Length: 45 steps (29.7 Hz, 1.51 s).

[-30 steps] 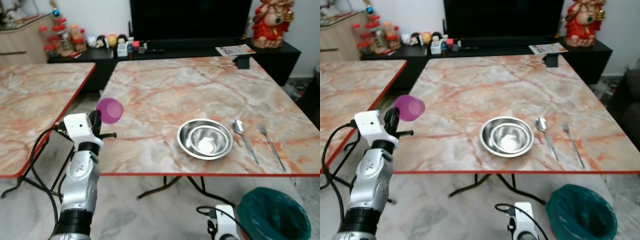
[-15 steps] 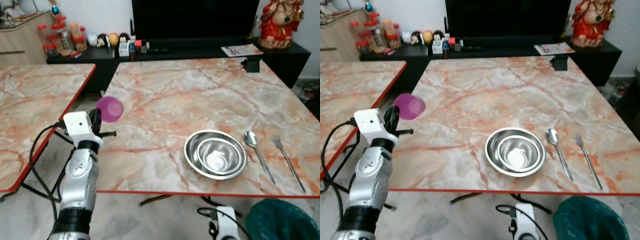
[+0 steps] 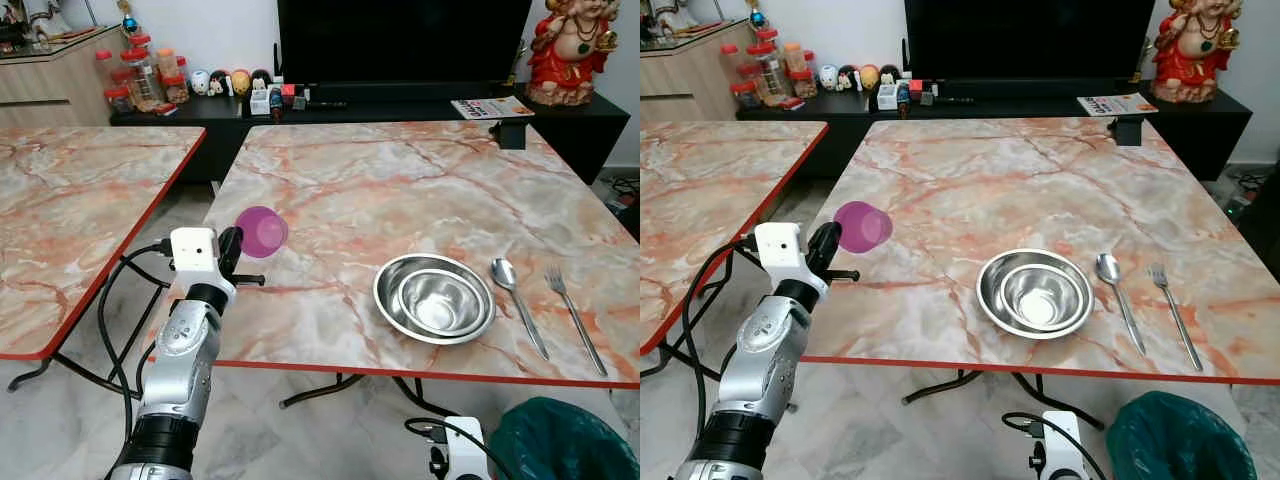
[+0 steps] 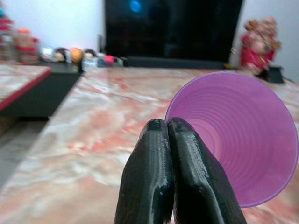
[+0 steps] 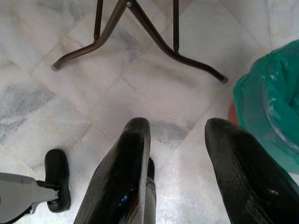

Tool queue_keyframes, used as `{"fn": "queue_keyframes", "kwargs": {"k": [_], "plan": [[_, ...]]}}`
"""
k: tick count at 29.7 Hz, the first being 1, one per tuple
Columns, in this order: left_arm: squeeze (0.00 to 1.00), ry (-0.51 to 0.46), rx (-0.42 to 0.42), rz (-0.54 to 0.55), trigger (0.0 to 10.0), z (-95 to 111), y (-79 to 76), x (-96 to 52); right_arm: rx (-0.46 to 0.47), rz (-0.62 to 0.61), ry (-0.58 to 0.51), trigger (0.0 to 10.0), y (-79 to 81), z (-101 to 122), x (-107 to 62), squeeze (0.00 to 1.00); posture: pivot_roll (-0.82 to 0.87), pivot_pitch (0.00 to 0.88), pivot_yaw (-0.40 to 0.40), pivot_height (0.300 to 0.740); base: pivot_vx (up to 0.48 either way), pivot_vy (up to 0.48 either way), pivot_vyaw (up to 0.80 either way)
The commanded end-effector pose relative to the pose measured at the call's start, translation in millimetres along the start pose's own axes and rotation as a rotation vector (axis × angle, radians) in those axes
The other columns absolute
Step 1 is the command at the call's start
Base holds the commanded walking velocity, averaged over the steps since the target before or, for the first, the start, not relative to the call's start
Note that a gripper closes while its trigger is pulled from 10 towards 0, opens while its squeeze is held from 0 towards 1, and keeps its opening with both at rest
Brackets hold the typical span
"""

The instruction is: Setting the table

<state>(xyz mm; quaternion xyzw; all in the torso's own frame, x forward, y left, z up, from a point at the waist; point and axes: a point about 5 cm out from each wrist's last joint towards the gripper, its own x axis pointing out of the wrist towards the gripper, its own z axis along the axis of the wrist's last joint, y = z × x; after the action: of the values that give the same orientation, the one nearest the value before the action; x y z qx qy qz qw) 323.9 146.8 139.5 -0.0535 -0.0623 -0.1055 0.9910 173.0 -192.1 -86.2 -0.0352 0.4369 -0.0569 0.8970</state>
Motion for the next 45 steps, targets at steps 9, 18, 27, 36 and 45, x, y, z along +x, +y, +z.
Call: {"fn": "queue_keyframes", "kwargs": {"k": [9,18,27,36,45], "plan": [[0.00,0.184,0.211,-0.270,10.0,-13,-43.0,27.7,-0.016,0.021,0.002,10.0,7.8,-3,-1.1,0.00,0.01,0.000,0.057,0.727,0.000,0.000,0.00],[0.00,0.270,0.288,-0.215,10.0,-2,-48.3,60.3,0.010,0.007,0.009,10.0,7.4,-6,-2.0,0.00,-0.01,0.000,0.071,0.727,0.000,0.000,0.00],[0.00,0.398,0.367,-0.299,10.0,0,-51.3,73.5,0.026,-0.005,0.008,10.0,5.7,-6,-1.9,0.00,-0.01,0.000,0.083,0.727,0.000,0.000,0.00],[0.00,0.402,0.356,-0.343,10.0,8,-51.0,77.4,0.030,-0.005,0.010,10.0,7.5,-7,-2.1,0.00,0.00,0.000,0.082,0.727,0.000,0.000,0.00],[0.00,0.377,0.283,-0.446,10.0,22,-60.1,80.0,0.031,0.001,0.009,10.0,9.0,-6,-1.8,0.00,0.00,0.000,0.082,0.727,0.000,0.000,0.00]]}}
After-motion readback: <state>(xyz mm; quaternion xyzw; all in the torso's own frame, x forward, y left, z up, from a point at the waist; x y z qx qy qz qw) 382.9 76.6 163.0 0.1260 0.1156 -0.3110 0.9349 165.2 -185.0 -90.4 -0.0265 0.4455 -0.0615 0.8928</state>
